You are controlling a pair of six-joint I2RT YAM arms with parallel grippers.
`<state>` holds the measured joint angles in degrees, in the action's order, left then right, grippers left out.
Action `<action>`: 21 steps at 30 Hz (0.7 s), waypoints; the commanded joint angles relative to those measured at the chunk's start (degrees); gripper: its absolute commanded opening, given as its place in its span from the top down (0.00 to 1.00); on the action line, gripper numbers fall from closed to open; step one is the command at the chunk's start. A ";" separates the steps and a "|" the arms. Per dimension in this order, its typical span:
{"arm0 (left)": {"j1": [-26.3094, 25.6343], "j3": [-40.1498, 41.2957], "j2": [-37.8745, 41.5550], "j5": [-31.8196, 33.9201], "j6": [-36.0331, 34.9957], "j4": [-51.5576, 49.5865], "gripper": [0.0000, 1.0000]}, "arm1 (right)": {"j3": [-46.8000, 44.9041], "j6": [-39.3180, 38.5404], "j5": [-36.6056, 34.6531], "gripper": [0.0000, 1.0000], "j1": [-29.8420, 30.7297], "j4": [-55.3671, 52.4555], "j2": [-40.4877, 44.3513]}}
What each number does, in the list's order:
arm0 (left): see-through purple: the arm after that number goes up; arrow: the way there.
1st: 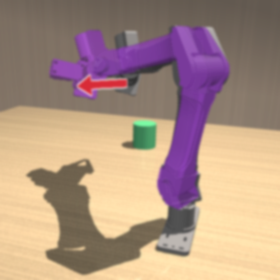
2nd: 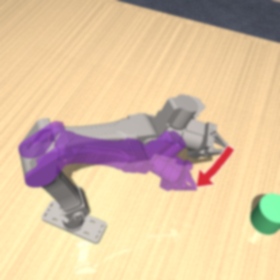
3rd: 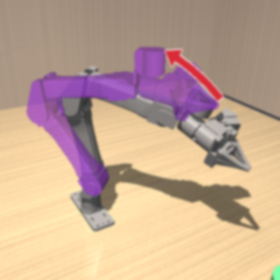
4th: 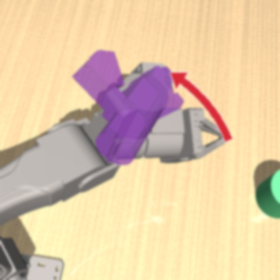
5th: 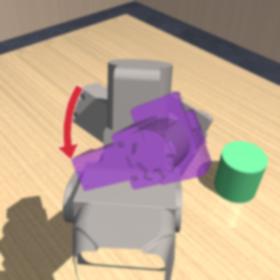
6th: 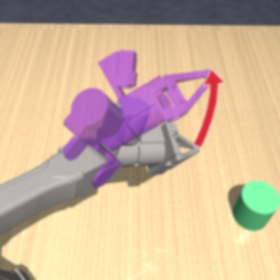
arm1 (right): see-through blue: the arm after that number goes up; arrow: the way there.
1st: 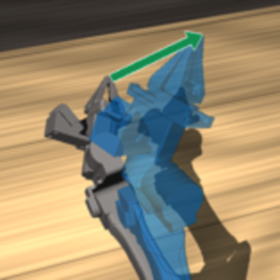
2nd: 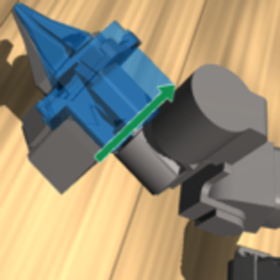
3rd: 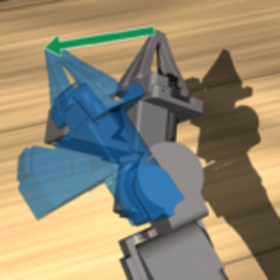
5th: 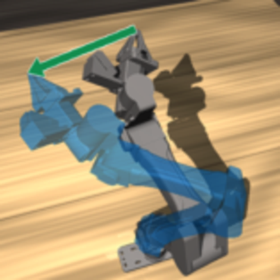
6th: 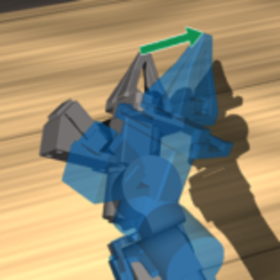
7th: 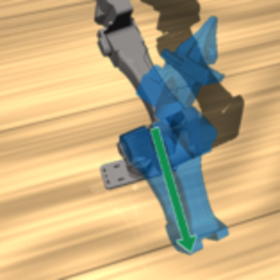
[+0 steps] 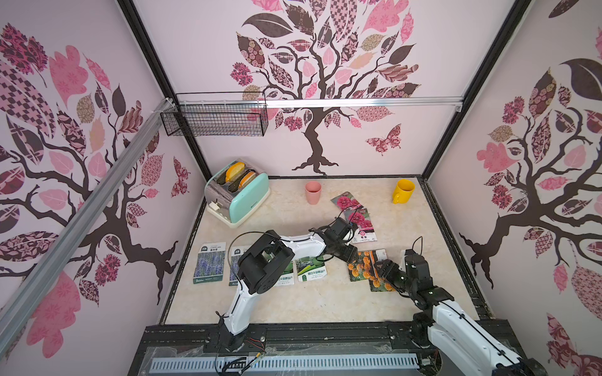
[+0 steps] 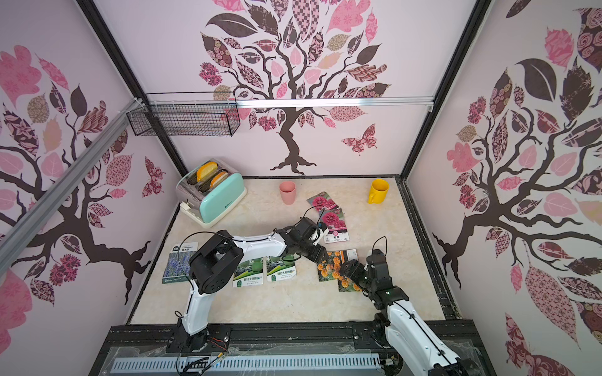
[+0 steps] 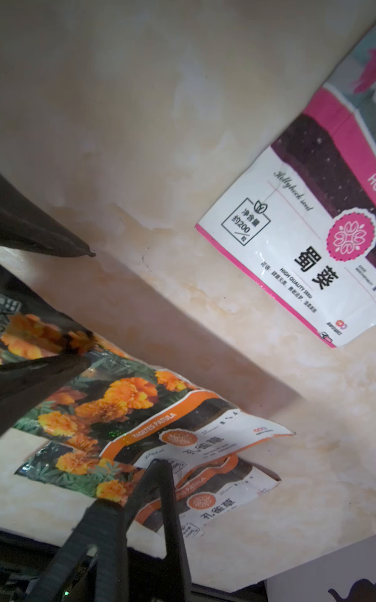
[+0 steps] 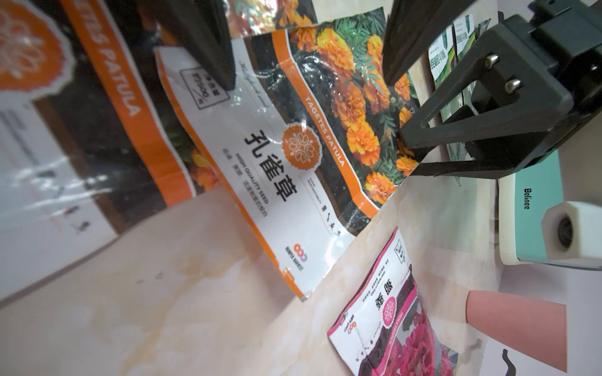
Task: Arrange the seed packets in a row
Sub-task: Pick up the seed packet from the center of the board.
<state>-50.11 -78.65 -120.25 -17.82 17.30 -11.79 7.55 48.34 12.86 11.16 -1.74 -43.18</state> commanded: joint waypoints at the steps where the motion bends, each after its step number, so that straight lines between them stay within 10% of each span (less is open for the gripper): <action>1: -1.25 -0.54 -1.88 -1.03 -0.03 0.20 0.49 | -1.35 1.49 1.36 0.30 -0.18 2.30 -2.60; 6: -1.84 0.75 -2.01 -3.01 0.78 1.56 0.60 | -1.31 1.02 1.40 0.32 -0.17 4.17 -4.28; 11: -1.84 1.22 -0.55 -3.42 0.90 1.58 1.00 | 0.06 -1.49 0.20 0.34 -0.17 1.87 -2.65; 21: 4.46 2.13 15.34 -6.83 -5.84 -2.85 1.00 | 20.39 -17.09 -0.72 0.21 -0.17 -11.86 1.91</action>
<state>-48.45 -76.75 -110.76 -22.20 14.70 -14.28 22.06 37.67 11.31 11.16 -9.54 -40.77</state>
